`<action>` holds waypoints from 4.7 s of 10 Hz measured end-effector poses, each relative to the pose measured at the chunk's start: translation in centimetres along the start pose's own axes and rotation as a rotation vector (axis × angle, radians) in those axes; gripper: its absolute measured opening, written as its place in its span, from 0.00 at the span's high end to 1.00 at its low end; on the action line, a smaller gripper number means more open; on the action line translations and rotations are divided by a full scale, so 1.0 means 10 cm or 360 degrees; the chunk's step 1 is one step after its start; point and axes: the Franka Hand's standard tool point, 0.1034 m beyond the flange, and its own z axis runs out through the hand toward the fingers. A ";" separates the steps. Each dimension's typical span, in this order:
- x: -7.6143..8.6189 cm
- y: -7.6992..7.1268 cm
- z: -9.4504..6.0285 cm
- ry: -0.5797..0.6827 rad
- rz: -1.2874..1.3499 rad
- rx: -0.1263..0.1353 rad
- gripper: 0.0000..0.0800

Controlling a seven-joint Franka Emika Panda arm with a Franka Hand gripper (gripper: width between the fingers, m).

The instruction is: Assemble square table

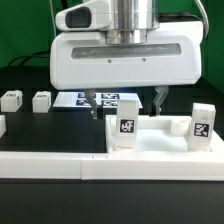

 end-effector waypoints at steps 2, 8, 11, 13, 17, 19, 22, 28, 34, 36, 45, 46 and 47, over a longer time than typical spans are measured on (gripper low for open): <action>0.00 0.00 0.00 0.0000 0.0084 0.0001 0.53; 0.01 -0.01 0.01 -0.0017 0.1305 -0.0080 0.64; 0.04 0.02 0.01 -0.0086 0.2208 -0.0159 0.64; 0.03 0.05 0.01 -0.0098 0.2338 -0.0146 0.64; -0.08 0.03 0.04 0.0017 0.1565 -0.0091 0.21; -0.08 0.04 0.03 0.0002 0.1111 -0.0090 0.19; -0.07 0.05 0.03 0.0002 0.0625 -0.0101 0.19; 0.00 0.03 0.02 0.0029 -0.0231 -0.0108 0.35; 0.00 0.03 0.04 0.0046 0.0430 -0.0103 0.64; 0.04 0.02 0.04 0.0029 0.0904 -0.0103 0.64; -0.01 0.08 0.04 0.0038 0.2193 -0.0081 0.64; -0.03 0.07 0.05 0.0023 0.2437 -0.0060 0.64; -0.03 0.06 0.05 0.0015 0.2647 -0.0052 0.64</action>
Offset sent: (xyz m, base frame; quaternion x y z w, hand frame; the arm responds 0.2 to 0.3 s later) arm 0.0000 0.0000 0.0000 0.0000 0.0000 0.1296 0.9916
